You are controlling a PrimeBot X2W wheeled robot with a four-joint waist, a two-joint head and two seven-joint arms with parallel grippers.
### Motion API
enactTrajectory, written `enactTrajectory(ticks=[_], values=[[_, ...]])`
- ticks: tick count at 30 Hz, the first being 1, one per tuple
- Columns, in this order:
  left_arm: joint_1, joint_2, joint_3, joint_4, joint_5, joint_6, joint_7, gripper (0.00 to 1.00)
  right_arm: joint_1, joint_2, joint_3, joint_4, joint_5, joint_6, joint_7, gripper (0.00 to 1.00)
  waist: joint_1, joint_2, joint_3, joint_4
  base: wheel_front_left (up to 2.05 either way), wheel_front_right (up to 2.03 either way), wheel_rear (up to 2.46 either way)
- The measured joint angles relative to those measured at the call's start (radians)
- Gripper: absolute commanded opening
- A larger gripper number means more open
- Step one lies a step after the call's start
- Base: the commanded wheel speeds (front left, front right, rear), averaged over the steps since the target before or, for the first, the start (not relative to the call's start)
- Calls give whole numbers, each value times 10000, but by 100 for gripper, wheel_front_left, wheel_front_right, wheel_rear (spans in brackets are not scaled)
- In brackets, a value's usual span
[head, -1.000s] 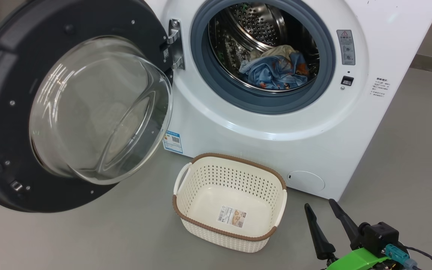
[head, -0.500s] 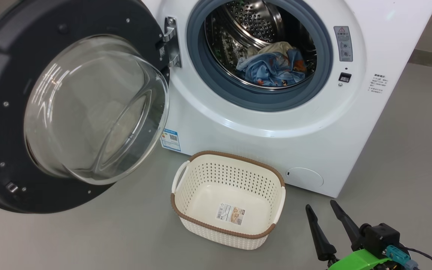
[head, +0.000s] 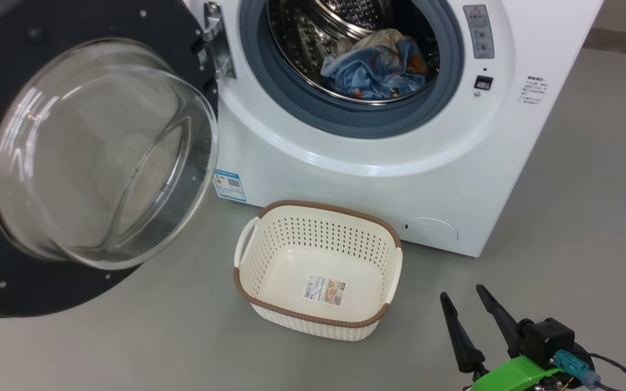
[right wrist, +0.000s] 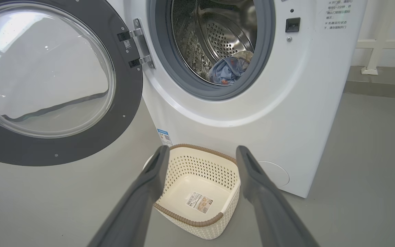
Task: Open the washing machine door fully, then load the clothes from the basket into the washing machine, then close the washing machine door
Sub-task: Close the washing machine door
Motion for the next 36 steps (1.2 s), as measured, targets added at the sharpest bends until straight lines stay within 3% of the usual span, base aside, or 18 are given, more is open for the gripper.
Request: enactTrajectory(ticks=[9, 24, 36], values=[[-767, 430, 159, 1354, -495, 0, 928, 0, -306, -10, -19, 13, -171, 0, 0, 100, 0, 0, 507, -430, 0, 0, 0], [-869, 261, 88, 1118, -610, 0, 1781, 0, -534, -36, -58, -58, -270, 0, 0, 100, 0, 0, 1257, -986, 0, 0, 0], [-436, 278, -244, 527, -953, 0, 3804, 0, -593, -42, -31, 121, -132, 0, 0, 100, 0, 0, 1184, -914, 0, 0, 0]])
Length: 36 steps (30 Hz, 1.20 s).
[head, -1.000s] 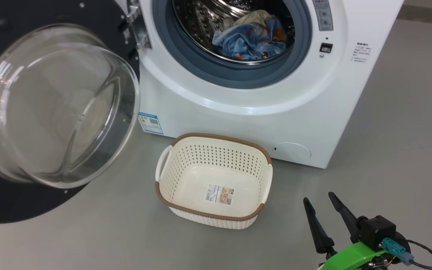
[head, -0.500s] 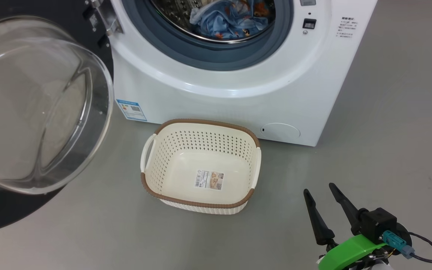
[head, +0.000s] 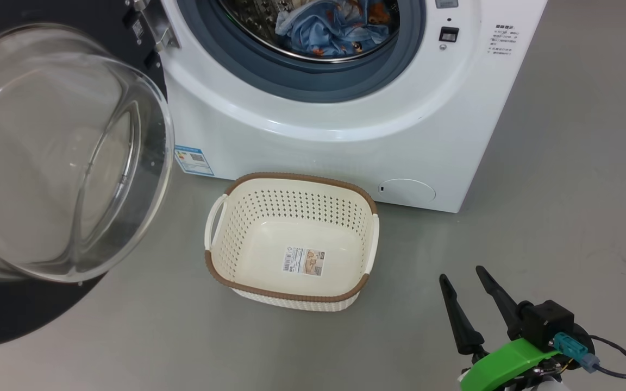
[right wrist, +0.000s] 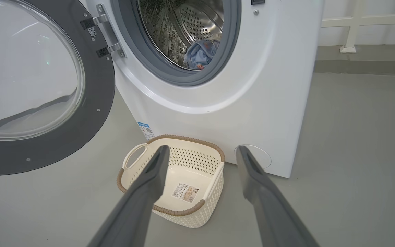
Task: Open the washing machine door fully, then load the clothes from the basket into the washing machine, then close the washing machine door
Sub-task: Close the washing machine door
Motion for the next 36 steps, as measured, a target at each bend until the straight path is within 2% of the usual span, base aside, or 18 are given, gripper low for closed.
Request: enactTrajectory(ticks=[8, 15, 19, 26, 36], values=[[662, -100, -111, -853, -430, 0, 1687, 0, -140, 0, 12, 40, 82, 0, 0, 100, 0, 0, -95, -21, 0, 0, 0], [1462, -564, -15, -1975, -1114, 0, 3275, 0, -134, 0, 23, 105, 305, 0, 0, 100, 0, 0, -288, -75, 0, 0, 0], [2054, -1034, 21, -2959, -1465, 0, 4063, 0, -112, 0, 46, 148, 433, 0, 0, 100, 0, 0, -483, -123, 0, 0, 0], [2862, -1937, 0, -4447, -1860, 0, 4569, 0, -71, 2, 153, 173, 671, 0, 0, 100, 0, 0, -682, -288, 0, 0, 0], [3981, -3246, -462, -6625, -2033, 21, 4815, 0, 137, 4, 198, 163, 767, 0, 0, 100, 0, 0, -755, -955, 0, 0, 0]])
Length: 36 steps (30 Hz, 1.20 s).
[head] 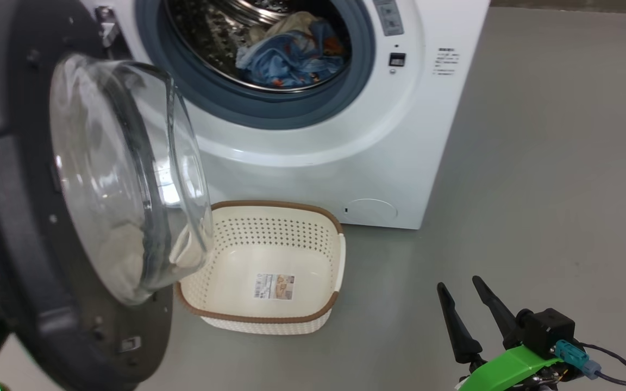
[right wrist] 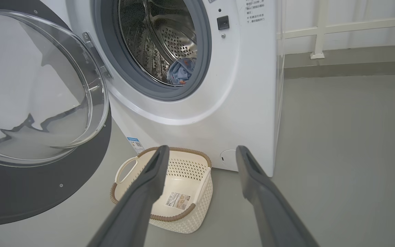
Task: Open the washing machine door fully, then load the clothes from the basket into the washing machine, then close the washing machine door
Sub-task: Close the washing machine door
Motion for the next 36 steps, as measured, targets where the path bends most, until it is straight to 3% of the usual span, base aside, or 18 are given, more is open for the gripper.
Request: enactTrajectory(ticks=[11, 24, 36], values=[[203, -997, -587, -1540, 134, 79, -376, 0, 38, 0, -63, -276, 6, 0, 0, 100, -1, 0, 179, -1102, 0, 0, 0], [-924, -1814, -1187, -1223, 951, 73, -1624, 0, 163, 4, -86, -773, 27, 0, 0, 100, 0, 0, 578, -2392, 0, 0, 0], [-2315, -2046, -1323, -343, 1634, 63, -3047, 0, 181, 8, 113, -1216, 280, 0, 0, 100, -1, 0, 1165, -3545, 0, 0, 0]])
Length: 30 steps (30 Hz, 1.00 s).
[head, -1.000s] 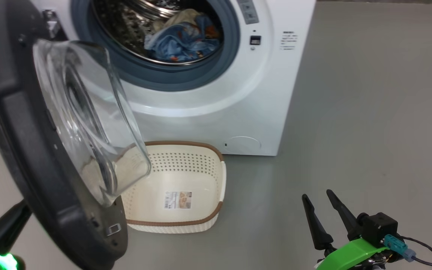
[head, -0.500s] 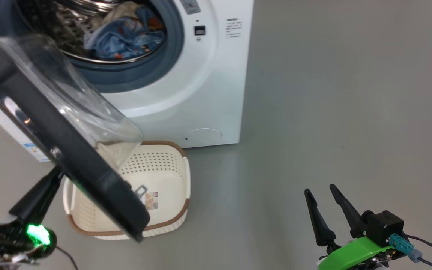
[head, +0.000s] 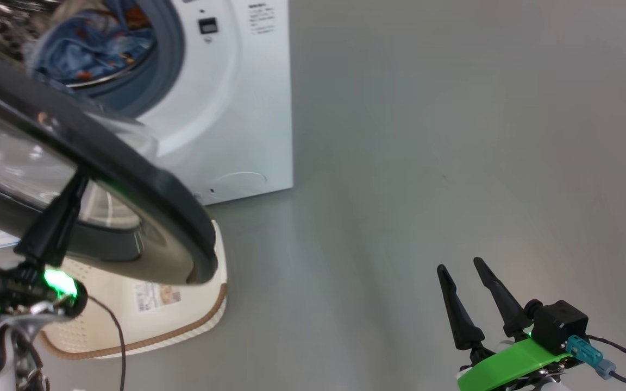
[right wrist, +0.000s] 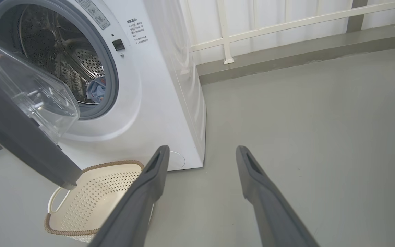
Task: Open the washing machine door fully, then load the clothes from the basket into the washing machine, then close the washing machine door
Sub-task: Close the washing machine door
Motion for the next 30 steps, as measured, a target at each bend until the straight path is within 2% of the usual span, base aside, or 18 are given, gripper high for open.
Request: enactTrajectory(ticks=[6, 11, 15, 30], values=[[-508, -102, -71, 211, 153, 0, -418, 0, 4, 2, -13, -125, 100, 0, 0, 100, 0, 0, 256, -333, 0, 0, 0], [-522, -150, -65, 316, 205, 0, -593, 0, 3, 2, -109, -134, 165, 0, 0, 100, 0, 0, 221, -338, 0, 0, 0], [-387, -153, 92, 228, 272, -2, -844, 0, 3, 2, -174, -107, 174, 0, 0, 100, 0, 0, 31, -197, 0, 0, 0], [1770, -165, 146, -430, 570, -8, -1894, 0, 11, 4, -255, 362, 255, 0, 0, 100, 0, 0, -888, 682, 0, 0, 0]])
